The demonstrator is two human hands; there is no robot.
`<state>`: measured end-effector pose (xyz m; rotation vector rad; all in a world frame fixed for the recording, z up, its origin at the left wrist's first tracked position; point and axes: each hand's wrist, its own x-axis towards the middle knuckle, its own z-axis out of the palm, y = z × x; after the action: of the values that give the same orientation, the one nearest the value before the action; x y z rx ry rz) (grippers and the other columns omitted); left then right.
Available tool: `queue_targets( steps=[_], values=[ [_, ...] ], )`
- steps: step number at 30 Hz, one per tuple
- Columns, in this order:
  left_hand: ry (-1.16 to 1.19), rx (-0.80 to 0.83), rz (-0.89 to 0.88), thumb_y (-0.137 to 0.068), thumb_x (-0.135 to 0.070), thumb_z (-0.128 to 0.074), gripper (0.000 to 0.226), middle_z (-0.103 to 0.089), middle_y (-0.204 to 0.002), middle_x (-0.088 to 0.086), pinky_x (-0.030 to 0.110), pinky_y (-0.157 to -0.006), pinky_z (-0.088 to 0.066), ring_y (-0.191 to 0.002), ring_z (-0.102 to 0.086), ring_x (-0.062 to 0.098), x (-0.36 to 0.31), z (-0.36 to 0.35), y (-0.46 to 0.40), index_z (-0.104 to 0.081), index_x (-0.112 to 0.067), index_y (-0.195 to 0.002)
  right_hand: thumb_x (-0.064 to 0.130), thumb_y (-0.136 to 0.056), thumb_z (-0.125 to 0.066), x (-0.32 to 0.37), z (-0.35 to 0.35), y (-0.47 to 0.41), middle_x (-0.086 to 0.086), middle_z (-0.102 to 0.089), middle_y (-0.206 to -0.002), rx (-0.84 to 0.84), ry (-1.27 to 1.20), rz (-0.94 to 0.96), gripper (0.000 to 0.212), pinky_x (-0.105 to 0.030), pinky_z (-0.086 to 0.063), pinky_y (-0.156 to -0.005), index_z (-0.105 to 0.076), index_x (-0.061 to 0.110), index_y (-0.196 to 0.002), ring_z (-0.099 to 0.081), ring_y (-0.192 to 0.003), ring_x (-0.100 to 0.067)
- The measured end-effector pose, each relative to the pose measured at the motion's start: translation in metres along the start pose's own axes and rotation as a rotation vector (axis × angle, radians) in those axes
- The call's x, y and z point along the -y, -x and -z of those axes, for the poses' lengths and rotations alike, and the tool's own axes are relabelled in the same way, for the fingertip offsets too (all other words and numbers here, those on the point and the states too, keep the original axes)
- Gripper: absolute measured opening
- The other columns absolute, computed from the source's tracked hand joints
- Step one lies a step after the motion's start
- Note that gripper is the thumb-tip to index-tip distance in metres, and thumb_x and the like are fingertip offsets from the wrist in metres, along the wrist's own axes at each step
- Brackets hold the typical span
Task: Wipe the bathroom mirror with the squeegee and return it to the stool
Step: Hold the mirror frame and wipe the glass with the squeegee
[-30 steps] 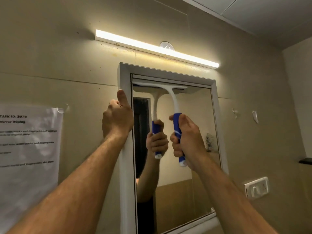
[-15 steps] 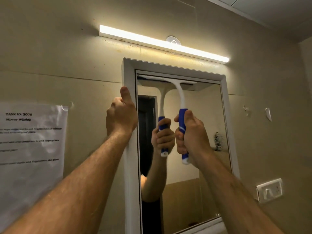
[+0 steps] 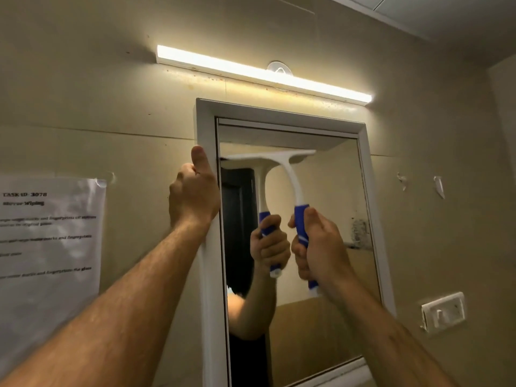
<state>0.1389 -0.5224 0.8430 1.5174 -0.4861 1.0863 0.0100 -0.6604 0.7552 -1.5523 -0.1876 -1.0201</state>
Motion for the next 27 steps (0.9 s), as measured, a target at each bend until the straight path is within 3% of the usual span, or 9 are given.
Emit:
queue_targets(
  steps=[2,4,7,10,15,18,22,27],
  values=[
    [-0.005,0.000,-0.006,-0.090,-0.068,-0.002,0.071,-0.052,-0.070,-0.004,0.020,-0.048,-0.027,-0.062,-0.050,0.009,0.001,0.000,0.000,-0.054,-0.019,-0.089,0.041,-0.102,-0.028,0.018,0.003,-0.013,0.006,-0.052,-0.044,0.010,-0.080,-0.002,0.041,-0.014,-0.036,-0.035,-0.055,0.013,-0.088,-0.045,-0.031,-0.001],
    [-0.010,-0.002,0.000,-0.090,-0.068,-0.002,0.070,-0.051,-0.069,-0.005,0.020,-0.049,-0.026,-0.062,-0.049,0.008,0.001,-0.001,0.000,-0.052,-0.020,-0.090,0.044,-0.102,-0.028,0.021,0.010,-0.020,0.003,-0.051,-0.053,-0.029,-0.038,-0.019,0.044,-0.019,-0.036,-0.036,-0.056,0.012,-0.094,-0.043,-0.033,-0.004],
    [-0.004,-0.001,0.013,-0.091,-0.068,-0.003,0.067,-0.050,-0.070,-0.005,0.020,-0.049,-0.026,-0.062,-0.049,0.008,0.001,0.000,0.001,-0.051,-0.021,-0.090,0.049,-0.100,-0.028,-0.006,0.022,-0.010,-0.003,-0.044,-0.061,-0.068,0.011,-0.076,0.049,-0.024,-0.033,-0.042,-0.054,0.008,-0.105,-0.037,-0.039,-0.011],
    [0.009,-0.002,0.018,-0.091,-0.068,-0.003,0.067,-0.052,-0.071,-0.003,0.020,-0.049,-0.027,-0.063,-0.050,0.010,0.001,-0.001,0.000,-0.051,-0.021,-0.089,0.048,-0.099,-0.030,-0.043,0.033,0.015,-0.003,-0.046,-0.063,-0.080,0.021,-0.119,0.049,-0.023,-0.035,-0.044,-0.054,0.006,-0.108,-0.040,-0.038,-0.008],
    [0.029,0.009,0.015,-0.091,-0.067,-0.004,0.064,-0.052,-0.070,-0.002,0.021,-0.049,-0.027,-0.062,-0.050,0.011,0.001,-0.001,0.001,-0.050,-0.024,-0.082,0.051,-0.097,-0.032,-0.044,0.042,0.022,0.002,-0.044,-0.050,-0.020,-0.038,-0.147,0.047,-0.021,-0.032,-0.038,-0.055,0.010,-0.099,-0.034,-0.037,-0.011],
    [0.025,0.010,0.012,-0.090,-0.068,-0.003,0.071,-0.051,-0.073,-0.002,0.022,-0.049,-0.027,-0.064,-0.049,0.010,0.003,-0.001,0.000,-0.052,-0.017,-0.092,0.052,-0.098,-0.031,-0.016,0.043,-0.004,0.004,-0.043,-0.049,-0.025,-0.041,-0.113,0.045,-0.022,-0.032,-0.036,-0.054,0.013,-0.094,-0.033,-0.037,-0.011],
    [0.027,0.011,0.011,-0.089,-0.069,-0.002,0.078,-0.054,-0.083,0.002,0.027,-0.061,-0.034,-0.068,-0.049,0.013,0.003,-0.001,0.000,-0.055,-0.014,-0.106,0.051,-0.099,-0.030,0.000,0.048,-0.026,0.004,-0.043,-0.048,-0.026,-0.080,-0.116,0.044,-0.021,-0.032,-0.037,-0.054,0.015,-0.090,-0.033,-0.037,-0.011],
    [0.016,0.005,0.019,-0.091,-0.068,-0.002,0.071,-0.049,-0.072,-0.004,0.022,-0.050,-0.029,-0.064,-0.049,0.011,0.002,-0.001,0.000,-0.052,-0.017,-0.094,0.060,-0.091,-0.035,-0.045,0.065,0.003,0.003,-0.043,-0.049,-0.018,-0.095,-0.136,0.050,-0.022,-0.031,-0.038,-0.055,0.013,-0.092,-0.033,-0.038,-0.013]
  ],
)
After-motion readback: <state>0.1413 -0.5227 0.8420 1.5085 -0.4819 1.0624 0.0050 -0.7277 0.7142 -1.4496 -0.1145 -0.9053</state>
